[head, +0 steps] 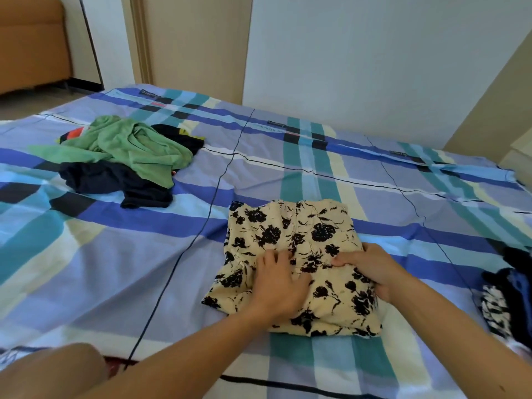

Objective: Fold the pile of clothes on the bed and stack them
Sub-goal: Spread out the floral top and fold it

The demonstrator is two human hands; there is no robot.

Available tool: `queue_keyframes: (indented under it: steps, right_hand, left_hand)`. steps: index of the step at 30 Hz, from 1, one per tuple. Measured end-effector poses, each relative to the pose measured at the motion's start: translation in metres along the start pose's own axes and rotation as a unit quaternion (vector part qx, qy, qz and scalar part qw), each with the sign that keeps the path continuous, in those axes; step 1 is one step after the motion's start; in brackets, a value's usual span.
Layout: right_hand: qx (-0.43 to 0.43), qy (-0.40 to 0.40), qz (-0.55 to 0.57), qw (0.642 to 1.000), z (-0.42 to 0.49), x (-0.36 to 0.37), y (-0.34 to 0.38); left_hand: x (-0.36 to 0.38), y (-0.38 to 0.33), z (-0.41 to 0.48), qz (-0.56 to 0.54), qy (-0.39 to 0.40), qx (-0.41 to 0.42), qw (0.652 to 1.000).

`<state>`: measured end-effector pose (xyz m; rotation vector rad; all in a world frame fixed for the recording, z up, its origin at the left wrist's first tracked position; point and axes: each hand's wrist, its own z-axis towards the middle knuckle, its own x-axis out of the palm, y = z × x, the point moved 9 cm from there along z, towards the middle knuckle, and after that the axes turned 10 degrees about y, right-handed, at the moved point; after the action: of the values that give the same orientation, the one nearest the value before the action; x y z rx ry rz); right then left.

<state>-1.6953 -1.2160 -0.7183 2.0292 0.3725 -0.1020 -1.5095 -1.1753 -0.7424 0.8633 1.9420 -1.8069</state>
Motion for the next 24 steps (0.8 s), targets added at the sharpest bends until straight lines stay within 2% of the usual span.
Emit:
queue_keyframes:
  steps: [2, 5, 8, 11, 13, 15, 16, 17, 18, 19, 20, 21, 22, 24]
  right_hand:
    - [-0.014, 0.002, -0.039, 0.999, -0.002, 0.006, 0.022]
    - [-0.055, 0.018, -0.111, 0.992, -0.011, 0.036, 0.067]
    - [-0.106, 0.07, -0.136, 0.983, -0.026, 0.08, 0.104]
    - [-0.151, 0.105, -0.181, 0.966, -0.037, 0.126, 0.117]
    - [-0.167, 0.106, -0.234, 0.952, -0.036, 0.153, 0.108]
    - [-0.198, 0.097, -0.296, 0.929, -0.034, 0.175, 0.092]
    - [-0.218, 0.094, -0.328, 0.914, -0.033, 0.185, 0.084]
    - [-0.236, 0.093, -0.367, 0.895, -0.034, 0.196, 0.075]
    - [-0.253, 0.085, -0.415, 0.87, -0.035, 0.207, 0.065]
    - [-0.275, 0.071, -0.462, 0.84, -0.039, 0.218, 0.058]
    - [-0.293, 0.053, -0.5, 0.813, -0.041, 0.227, 0.051]
    - [-0.307, 0.035, -0.524, 0.794, -0.044, 0.234, 0.046]
    - [-0.322, 0.018, -0.533, 0.782, -0.047, 0.239, 0.043]
    - [-0.343, -0.005, -0.528, 0.777, -0.054, 0.243, 0.037]
  left_hand:
    - [0.003, 0.014, 0.012, -0.103, 0.078, -0.063, 0.99]
    - [-0.012, 0.027, 0.014, -0.292, 0.15, -0.144, 0.934]
    - [-0.027, 0.025, 0.007, -0.376, 0.223, -0.116, 0.892]
    - [-0.053, 0.042, -0.005, -0.295, 0.265, -0.128, 0.909]
    - [-0.084, 0.062, -0.005, -0.217, 0.254, -0.154, 0.93]
    - [-0.119, 0.085, 0.001, -0.164, 0.21, -0.187, 0.946]
    - [-0.138, 0.095, 0.007, -0.098, 0.176, -0.208, 0.957]
    - [-0.162, 0.099, 0.011, 0.027, 0.115, -0.217, 0.969]
    - [-0.184, 0.091, 0.019, 0.156, 0.032, -0.183, 0.97]
    - [-0.199, 0.08, 0.026, 0.179, -0.065, -0.119, 0.974]
    - [-0.202, 0.061, 0.027, 0.117, -0.126, -0.038, 0.984]
    - [-0.194, 0.043, 0.026, 0.058, -0.13, 0.042, 0.989]
    - [-0.179, 0.025, 0.029, 0.035, -0.088, 0.107, 0.99]
    - [-0.135, 0.01, 0.039, 0.099, 0.032, 0.164, 0.981]
